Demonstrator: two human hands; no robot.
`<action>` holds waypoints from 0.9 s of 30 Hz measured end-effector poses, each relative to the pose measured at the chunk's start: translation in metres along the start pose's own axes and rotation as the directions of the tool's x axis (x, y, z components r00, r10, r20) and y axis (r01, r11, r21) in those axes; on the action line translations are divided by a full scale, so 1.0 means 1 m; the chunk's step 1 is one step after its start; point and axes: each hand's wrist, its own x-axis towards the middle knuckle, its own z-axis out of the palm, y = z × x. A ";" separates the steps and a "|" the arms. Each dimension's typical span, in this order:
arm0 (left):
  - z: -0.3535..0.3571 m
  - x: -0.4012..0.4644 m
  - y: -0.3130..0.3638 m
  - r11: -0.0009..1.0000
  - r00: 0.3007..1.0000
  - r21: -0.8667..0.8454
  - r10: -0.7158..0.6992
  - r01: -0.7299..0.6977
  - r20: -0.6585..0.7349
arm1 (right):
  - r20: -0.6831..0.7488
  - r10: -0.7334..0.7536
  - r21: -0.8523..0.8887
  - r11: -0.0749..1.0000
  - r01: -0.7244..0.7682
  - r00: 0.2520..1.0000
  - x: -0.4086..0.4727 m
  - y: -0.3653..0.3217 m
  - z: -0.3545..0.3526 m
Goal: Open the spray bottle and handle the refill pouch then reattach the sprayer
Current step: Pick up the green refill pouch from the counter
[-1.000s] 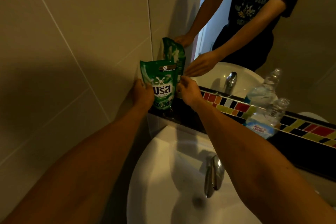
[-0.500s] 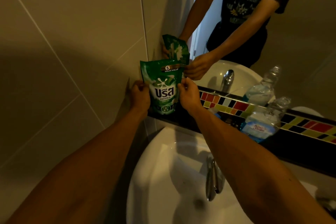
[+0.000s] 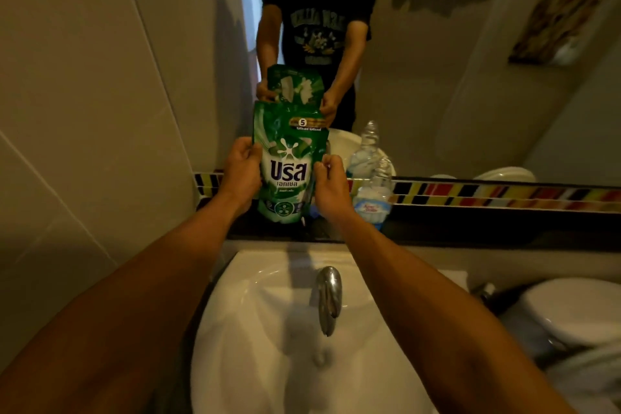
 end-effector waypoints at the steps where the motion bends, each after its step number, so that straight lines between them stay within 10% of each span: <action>1: 0.008 -0.004 0.003 1.000 1.000 -0.010 -0.010 0.010 0.029 | -0.022 -0.007 0.012 1.000 0.008 1.000 -0.003 0.000 -0.009; 16: 0.082 -0.043 0.015 0.987 0.981 -0.093 -0.120 0.134 0.150 | 0.001 0.217 0.129 0.968 -0.216 0.976 -0.029 0.032 -0.090; 27: 0.091 -0.023 0.019 0.979 0.974 0.189 -0.118 0.081 0.195 | 0.053 0.307 0.265 0.913 -0.309 0.950 -0.036 0.054 -0.075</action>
